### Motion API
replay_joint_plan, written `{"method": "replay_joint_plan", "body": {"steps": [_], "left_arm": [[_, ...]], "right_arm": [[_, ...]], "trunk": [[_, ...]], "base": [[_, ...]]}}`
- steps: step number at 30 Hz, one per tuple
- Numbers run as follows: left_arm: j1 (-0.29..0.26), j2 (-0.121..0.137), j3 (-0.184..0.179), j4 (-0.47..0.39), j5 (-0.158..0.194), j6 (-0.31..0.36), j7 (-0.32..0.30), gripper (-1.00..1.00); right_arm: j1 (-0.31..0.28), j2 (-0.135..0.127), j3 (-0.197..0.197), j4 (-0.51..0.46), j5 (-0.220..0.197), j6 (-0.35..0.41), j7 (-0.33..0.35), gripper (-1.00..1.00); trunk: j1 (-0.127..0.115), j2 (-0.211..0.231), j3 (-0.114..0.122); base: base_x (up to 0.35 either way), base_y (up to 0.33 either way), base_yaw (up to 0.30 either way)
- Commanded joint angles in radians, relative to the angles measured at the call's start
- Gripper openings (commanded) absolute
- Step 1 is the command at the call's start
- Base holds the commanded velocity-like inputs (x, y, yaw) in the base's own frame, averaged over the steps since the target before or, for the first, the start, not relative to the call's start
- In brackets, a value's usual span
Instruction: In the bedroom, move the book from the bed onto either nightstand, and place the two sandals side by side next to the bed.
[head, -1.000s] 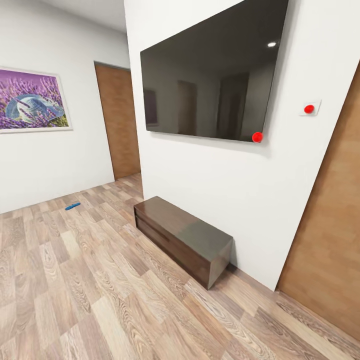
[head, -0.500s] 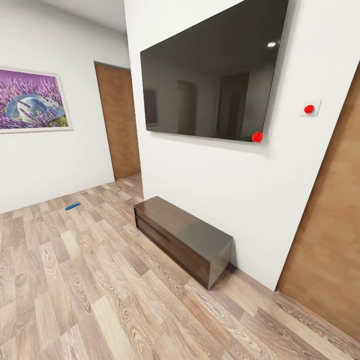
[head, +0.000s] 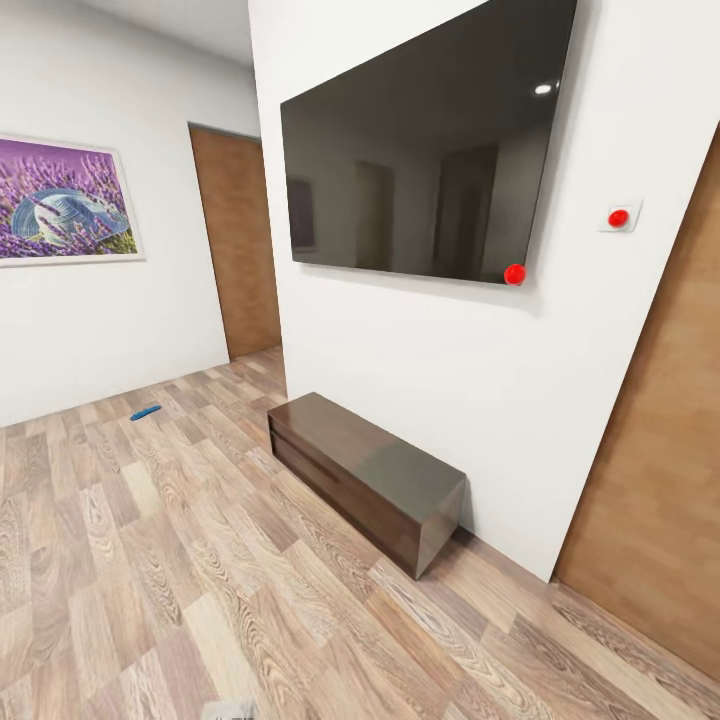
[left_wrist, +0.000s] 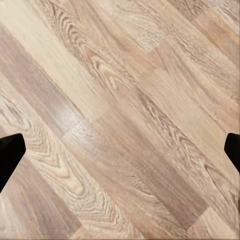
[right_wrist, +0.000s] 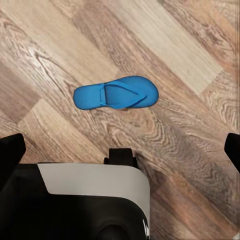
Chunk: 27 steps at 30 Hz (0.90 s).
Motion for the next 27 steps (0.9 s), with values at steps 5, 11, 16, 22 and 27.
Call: {"method": "replay_joint_plan", "body": {"steps": [5, 11, 16, 22, 27], "left_arm": [[-0.008, 0.003, 0.001, 0.001, 0.032, -0.005, -0.001, 1.00], [-0.010, 0.005, 0.001, 0.006, 0.040, -0.011, -0.003, 1.00], [-0.010, 0.005, 0.001, 0.008, 0.042, -0.014, -0.005, 1.00], [-0.010, 0.005, 0.002, 0.008, 0.043, -0.014, -0.008, 1.00], [-0.010, 0.005, 0.001, 0.008, 0.043, -0.015, -0.008, 1.00]], "right_arm": [[-0.002, -0.046, -0.006, 0.002, 0.004, 0.007, -0.002, 1.00], [-0.008, -0.065, 0.012, -0.004, 0.193, 0.018, -0.001, 1.00], [-0.055, -0.066, 0.013, -0.049, 0.548, 0.009, 0.002, 1.00], [-0.086, -0.067, 0.006, -0.162, 0.665, 0.000, -0.004, 1.00], [-0.090, -0.067, -0.030, -0.180, 0.675, 0.000, -0.097, 1.00]], "trunk": [[0.000, -0.001, -0.001], [0.000, -0.001, -0.001], [0.000, -0.001, -0.001], [0.000, -0.001, -0.001], [0.000, -0.001, -0.001]], "base": [[0.000, 0.000, 0.000], [0.000, 0.000, 0.000], [0.000, 0.000, 0.000], [0.000, 0.000, 0.000], [0.000, 0.000, 0.000]]}}
